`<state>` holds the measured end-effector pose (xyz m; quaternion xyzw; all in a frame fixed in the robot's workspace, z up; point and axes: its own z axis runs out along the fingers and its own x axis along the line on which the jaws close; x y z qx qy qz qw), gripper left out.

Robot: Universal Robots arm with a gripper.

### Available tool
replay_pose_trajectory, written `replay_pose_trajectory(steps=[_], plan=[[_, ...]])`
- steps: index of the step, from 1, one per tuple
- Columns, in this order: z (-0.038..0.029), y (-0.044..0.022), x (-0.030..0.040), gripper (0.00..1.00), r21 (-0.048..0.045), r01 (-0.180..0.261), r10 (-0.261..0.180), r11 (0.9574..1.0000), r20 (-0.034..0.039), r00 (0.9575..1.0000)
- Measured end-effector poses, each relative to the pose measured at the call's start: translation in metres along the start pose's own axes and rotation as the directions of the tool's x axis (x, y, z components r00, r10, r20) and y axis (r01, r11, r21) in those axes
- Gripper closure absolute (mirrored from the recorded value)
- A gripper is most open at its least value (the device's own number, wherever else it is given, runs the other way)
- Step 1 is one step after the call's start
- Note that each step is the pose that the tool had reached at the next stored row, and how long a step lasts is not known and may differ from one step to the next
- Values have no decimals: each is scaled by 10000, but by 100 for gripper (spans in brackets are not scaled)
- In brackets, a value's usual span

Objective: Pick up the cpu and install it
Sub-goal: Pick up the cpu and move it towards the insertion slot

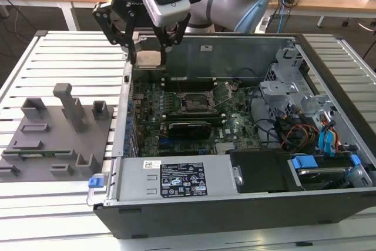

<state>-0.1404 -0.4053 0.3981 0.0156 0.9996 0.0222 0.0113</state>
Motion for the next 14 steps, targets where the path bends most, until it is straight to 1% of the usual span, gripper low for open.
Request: replay_pose_trajectory(steps=[9, 11, 14], plan=[[4, 2, -54, 45, 0, -1, 1, 10000, -2, 10000], [6, 4, -116, 45, 2, -1, 1, 10000, -23, 10000], [8, 5, -171, 45, 2, -2, 2, 10000, -42, 10000]])
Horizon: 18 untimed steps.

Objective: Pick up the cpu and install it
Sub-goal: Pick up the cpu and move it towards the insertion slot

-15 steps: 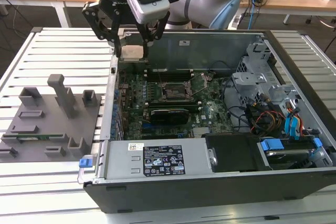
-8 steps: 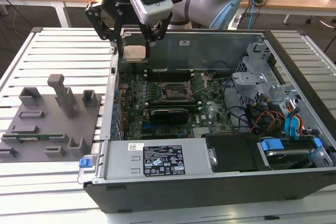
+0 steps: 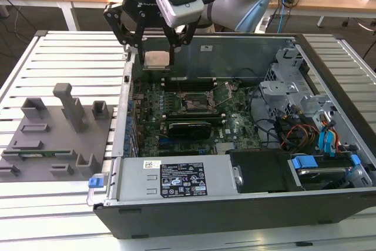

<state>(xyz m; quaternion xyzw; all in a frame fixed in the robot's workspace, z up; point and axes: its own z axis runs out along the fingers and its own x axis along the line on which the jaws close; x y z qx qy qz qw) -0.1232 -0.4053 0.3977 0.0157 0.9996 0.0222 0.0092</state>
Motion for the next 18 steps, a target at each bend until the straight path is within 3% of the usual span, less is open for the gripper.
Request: replay_pose_trajectory(steps=[10, 18], plan=[[32, 6, -144, 45, 0, -1, 1, 10000, -16, 10000], [243, 23, -298, 45, 1, -1, 1, 10000, -25, 10000]])
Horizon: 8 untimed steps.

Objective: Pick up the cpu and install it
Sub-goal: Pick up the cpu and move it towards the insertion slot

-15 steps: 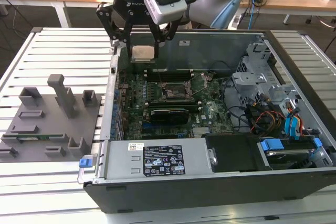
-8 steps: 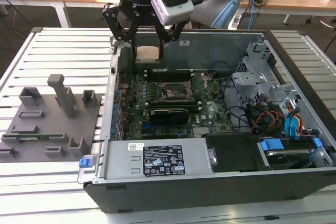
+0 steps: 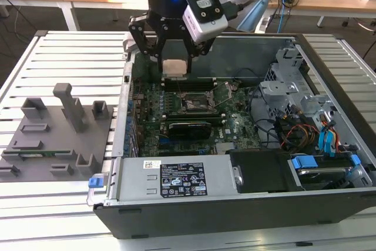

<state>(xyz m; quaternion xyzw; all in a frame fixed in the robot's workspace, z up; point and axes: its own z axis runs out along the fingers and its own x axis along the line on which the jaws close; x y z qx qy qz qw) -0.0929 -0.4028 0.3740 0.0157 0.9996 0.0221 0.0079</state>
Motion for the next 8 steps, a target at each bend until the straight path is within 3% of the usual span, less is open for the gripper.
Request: replay_pose_trajectory(steps=[5, 8], plan=[[104, 5, -43, 45, 1, -1, 1, 10000, -2, 10000], [203, 11, -64, 45, 0, 0, 0, 10000, -2, 10000]])
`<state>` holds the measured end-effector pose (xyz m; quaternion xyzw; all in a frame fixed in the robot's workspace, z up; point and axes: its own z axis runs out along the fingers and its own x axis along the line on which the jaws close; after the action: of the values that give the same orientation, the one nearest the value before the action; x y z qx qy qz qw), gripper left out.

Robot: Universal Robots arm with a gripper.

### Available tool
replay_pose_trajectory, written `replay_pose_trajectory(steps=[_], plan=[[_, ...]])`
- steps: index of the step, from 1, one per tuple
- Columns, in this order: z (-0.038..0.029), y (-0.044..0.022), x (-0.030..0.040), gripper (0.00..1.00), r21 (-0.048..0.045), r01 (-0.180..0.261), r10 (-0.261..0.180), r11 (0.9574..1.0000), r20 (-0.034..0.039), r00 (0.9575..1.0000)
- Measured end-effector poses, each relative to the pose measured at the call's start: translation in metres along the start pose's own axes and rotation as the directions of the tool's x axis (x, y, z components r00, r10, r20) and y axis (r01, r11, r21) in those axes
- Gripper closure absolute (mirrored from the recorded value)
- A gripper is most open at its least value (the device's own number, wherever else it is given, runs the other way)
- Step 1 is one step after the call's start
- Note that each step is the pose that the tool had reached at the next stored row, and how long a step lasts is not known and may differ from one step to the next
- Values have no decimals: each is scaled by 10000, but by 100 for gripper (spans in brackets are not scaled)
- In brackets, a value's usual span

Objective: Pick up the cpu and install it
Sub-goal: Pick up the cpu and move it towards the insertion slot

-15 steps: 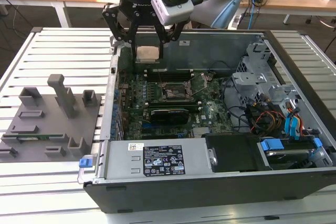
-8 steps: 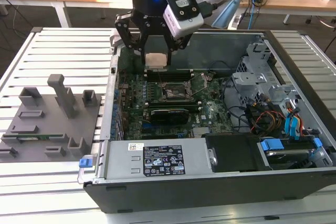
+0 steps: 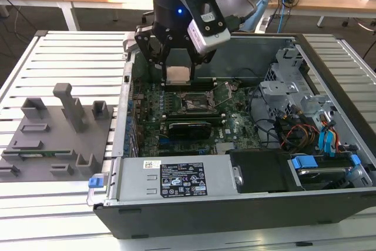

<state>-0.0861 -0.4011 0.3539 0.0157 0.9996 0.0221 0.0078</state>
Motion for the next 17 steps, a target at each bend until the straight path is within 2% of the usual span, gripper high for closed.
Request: replay_pose_trajectory(steps=[1, 7, 10, 13, 17], plan=[[41, 2, -9, 45, 0, 0, 0, 10000, 1, 10000], [166, 31, -25, 45, 0, 1, -1, 10000, 0, 10000], [274, 64, -29, 45, 0, 1, -1, 10000, 0, 10000], [305, 72, -29, 45, 0, 1, -1, 10000, 0, 10000], [309, 74, -29, 45, 0, 0, 0, 10000, 0, 10000]])
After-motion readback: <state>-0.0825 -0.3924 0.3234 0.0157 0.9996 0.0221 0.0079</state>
